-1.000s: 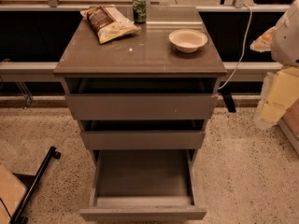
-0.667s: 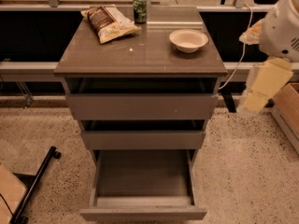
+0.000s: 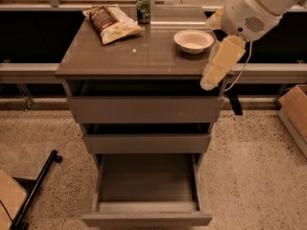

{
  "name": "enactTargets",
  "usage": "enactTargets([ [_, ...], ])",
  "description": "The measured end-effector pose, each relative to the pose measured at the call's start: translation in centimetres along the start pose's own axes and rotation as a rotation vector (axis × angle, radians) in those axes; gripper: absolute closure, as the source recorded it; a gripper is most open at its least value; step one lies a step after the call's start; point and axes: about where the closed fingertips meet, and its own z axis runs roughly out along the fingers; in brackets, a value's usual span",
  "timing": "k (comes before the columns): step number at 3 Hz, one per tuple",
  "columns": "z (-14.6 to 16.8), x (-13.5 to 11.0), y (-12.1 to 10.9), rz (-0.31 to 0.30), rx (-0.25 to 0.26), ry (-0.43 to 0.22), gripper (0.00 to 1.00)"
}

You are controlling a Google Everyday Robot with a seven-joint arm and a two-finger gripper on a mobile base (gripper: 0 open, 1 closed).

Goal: Place brown chip bag into bottom drawer

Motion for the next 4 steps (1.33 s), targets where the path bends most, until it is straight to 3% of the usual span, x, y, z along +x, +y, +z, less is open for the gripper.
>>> enactTargets([
  [1,1.9,-4.9,-5.4,0.002,-0.001,-0.160,0.00],
  [2,1.9,-4.9,-5.4,0.002,-0.001,-0.159,0.00],
  [3,3.7,-6.1,-6.5,0.016,0.014,-0.236,0.00],
  [4,7.6,-9.2,-9.1,0.033,0.053,-0.377,0.00],
])
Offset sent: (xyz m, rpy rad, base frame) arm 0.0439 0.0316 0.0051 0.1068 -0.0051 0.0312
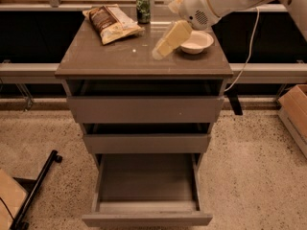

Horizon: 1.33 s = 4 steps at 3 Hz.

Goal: Place brown chip bag into bottom drawer

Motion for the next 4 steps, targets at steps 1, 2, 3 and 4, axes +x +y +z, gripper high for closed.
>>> enactTargets([
  [1,4.9,-1.7,-3.0,0.019,0.025,-0.127,0.00],
  [2,11.1,-3.7,-6.7,0.051,0.025,-0.213,0.00],
  [3,15.2,-5.2,-9.5,0.077,0.032,-0.244,0.00],
  [4,15.0,-5.9,-10.1,0.072,0.043,-0.258,0.00],
])
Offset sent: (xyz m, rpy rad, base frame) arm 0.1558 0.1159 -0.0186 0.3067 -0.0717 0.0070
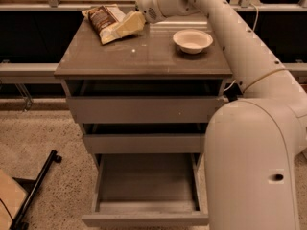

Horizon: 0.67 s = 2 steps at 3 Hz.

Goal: Place brown chip bag into bottom drawer

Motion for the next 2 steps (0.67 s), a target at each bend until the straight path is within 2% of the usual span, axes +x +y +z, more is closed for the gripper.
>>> enactTargets([
  [1,1.6,0.8,0.2,0.043,-0.004,0.002,0.00],
  [2,4.9,1.7,-0.5,0.098,0.023,-0.070,0.00],
])
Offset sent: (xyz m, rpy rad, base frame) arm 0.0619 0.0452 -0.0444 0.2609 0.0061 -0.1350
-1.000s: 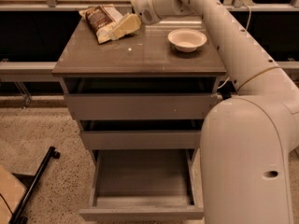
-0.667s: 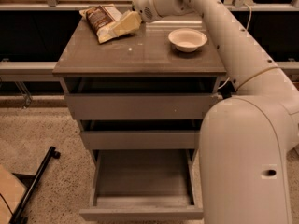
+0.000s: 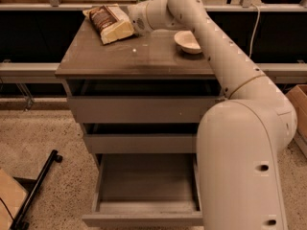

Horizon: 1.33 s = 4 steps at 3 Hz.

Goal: Place brown chip bag into bottom drawer

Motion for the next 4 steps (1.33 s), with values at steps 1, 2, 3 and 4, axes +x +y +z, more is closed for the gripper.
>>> enactTargets([
  [1,2.5,1.2,-1.7,0.055,0.062,-0.057,0.00],
  [2,4.6,2.9,-4.2,0.108,0.146,-0.084,0.00],
  [3,6.6,4.4,-6.2,0.147,0.210,-0.096,0.00],
  [4,8.1,5.9,-8.3,0.176,0.269,-0.106,0.00],
])
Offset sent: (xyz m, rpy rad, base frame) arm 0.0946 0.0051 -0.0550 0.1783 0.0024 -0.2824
